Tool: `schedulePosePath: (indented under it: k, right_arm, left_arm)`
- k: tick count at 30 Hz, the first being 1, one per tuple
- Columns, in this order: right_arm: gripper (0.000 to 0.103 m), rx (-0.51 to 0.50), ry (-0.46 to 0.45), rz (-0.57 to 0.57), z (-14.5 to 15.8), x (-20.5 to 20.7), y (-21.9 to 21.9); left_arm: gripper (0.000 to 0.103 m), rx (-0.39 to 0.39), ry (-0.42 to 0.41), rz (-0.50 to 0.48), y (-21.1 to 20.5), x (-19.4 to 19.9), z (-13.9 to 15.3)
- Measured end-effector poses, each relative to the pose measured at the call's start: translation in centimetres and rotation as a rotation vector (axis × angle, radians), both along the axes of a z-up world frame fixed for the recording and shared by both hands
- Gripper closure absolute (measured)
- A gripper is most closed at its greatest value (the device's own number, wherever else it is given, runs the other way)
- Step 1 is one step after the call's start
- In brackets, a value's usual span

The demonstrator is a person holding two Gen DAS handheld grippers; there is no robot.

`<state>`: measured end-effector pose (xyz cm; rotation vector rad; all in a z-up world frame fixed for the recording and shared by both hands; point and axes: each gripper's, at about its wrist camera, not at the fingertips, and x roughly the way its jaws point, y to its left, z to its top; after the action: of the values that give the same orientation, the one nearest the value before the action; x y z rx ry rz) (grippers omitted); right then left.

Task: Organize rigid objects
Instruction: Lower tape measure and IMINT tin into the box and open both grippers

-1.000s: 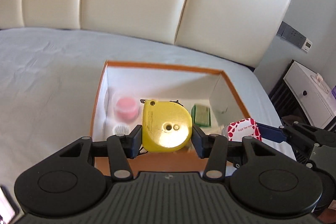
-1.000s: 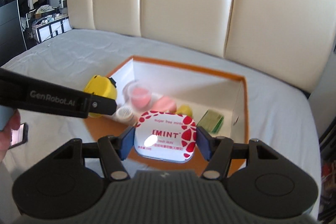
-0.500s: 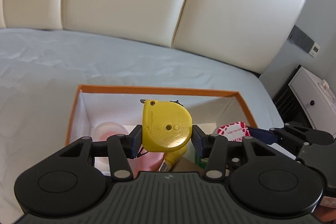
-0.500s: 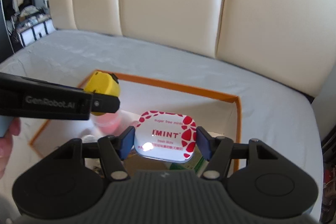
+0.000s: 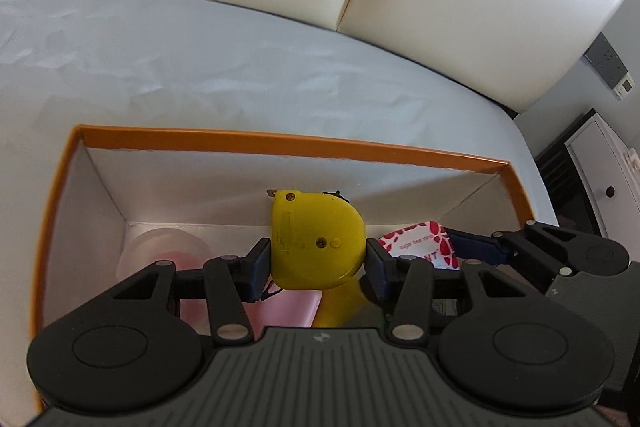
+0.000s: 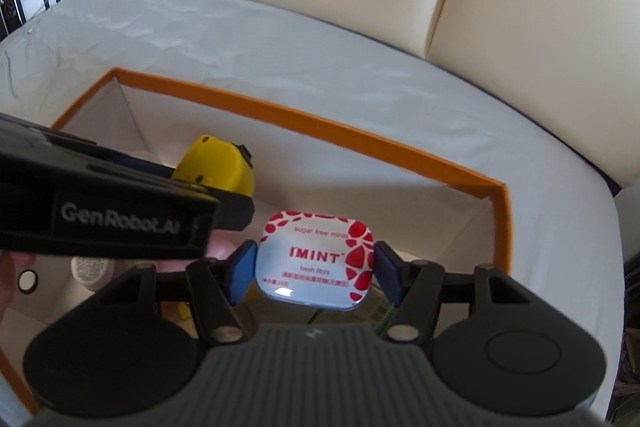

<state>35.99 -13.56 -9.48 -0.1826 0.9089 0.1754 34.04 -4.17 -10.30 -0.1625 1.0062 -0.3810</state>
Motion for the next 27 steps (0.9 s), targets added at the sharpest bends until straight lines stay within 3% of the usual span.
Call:
schedulePosePath:
  k: [16, 27]
  right_arm:
    - [0.041, 0.013, 0.104, -0.001, -1.6, 2.8, 0.1]
    - [0.032, -0.029, 0.053, -0.002, -0.8, 1.9, 0.2]
  left_arm:
    - [0.047, 0.020, 0.066, 0.023, -0.3, 1.7, -1.9]
    - [0.048, 0.023, 0.016, 0.036, -0.6, 1.9, -1.4]
